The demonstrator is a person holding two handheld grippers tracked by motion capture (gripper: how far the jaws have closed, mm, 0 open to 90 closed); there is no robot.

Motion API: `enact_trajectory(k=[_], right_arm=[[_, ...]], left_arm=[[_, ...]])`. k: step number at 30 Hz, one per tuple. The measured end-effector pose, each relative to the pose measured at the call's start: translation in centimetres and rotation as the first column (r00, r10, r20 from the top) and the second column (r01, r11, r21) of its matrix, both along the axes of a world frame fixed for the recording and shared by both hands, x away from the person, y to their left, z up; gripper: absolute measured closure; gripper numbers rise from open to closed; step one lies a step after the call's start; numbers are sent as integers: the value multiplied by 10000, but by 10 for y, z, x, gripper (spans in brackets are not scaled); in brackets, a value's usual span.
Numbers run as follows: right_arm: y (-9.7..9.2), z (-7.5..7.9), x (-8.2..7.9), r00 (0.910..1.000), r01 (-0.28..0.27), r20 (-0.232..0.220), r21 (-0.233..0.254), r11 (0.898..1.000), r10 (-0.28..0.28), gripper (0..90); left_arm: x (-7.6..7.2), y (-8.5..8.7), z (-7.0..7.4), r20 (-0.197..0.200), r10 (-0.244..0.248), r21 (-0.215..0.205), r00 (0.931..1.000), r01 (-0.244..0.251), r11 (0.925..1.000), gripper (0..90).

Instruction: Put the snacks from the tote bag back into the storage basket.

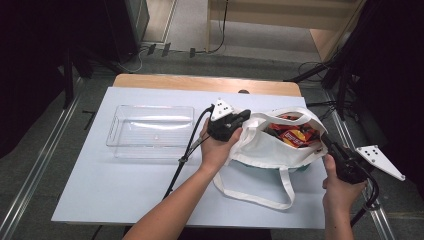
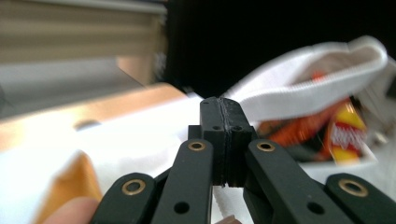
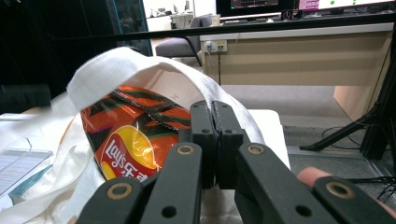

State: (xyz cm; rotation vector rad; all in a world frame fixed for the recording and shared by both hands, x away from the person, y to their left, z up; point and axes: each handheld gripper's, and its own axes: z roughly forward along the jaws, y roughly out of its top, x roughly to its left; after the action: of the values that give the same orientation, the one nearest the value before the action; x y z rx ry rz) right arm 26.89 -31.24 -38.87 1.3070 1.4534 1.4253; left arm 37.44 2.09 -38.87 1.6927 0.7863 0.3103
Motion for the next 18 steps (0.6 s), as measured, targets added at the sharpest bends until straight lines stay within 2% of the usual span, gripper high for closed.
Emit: enact_trajectory(k=[1, 3, 5, 7, 8, 11, 12, 14, 16, 17, 18], right_arm=[[0, 0, 0, 10000, 6, -3, -6, 10000, -6, 900], [0, 0, 0, 10000, 9, 4, 15, 10000, -9, 900], [0, 0, 0, 10000, 11, -17, 18, 10000, -11, 900], [0, 0, 0, 10000, 19, 4, 7, 10000, -19, 900], [0, 0, 0, 10000, 25, 4, -4, 10000, -25, 900], [0, -1, -1, 10000, 24, 5, -9, 10000, -24, 900], [0, -1, -1, 10000, 29, -4, -3, 10000, -29, 900], [0, -1, -1, 10000, 41, 15, 14, 10000, -41, 900], [1, -1, 0, 10000, 52, 30, -27, 10000, -52, 900], [2, -1, 0, 10000, 49, 37, -39, 10000, -49, 900], [2, -1, 0, 10000, 42, 57, -65, 10000, -41, 900]], left_arm=[[-1, -2, -5, -210, -327, 160, 9992, 331, 9993, 894], [-4, -6, -15, -561, -874, 331, 9946, 893, 9955, 818], [-9, -10, -23, -858, -1076, 498, 9905, 1121, 9924, 729], [-14, -14, -28, -1185, -1488, 490, 9817, 1554, 9866, 615], [-16, -15, -29, -1284, -1731, 359, 9765, 1790, 9832, 571], [-23, -15, -29, -1473, -2288, -164, 9623, 2290, 9733, 517], [-26, -17, -28, -1507, -2525, -295, 9558, 2509, 9676, 500], [-30, -22, -28, -1559, -2835, -379, 9462, 2811, 9589, 447], [-37, -29, -30, -1574, -3148, -255, 9360, 3148, 9488, 417], [-41, -34, -32, -1466, -3196, 57, 9361, 3239, 9461, 437], [-45, -39, -34, -1352, -3117, 458, 9405, 3202, 9462, 455]])
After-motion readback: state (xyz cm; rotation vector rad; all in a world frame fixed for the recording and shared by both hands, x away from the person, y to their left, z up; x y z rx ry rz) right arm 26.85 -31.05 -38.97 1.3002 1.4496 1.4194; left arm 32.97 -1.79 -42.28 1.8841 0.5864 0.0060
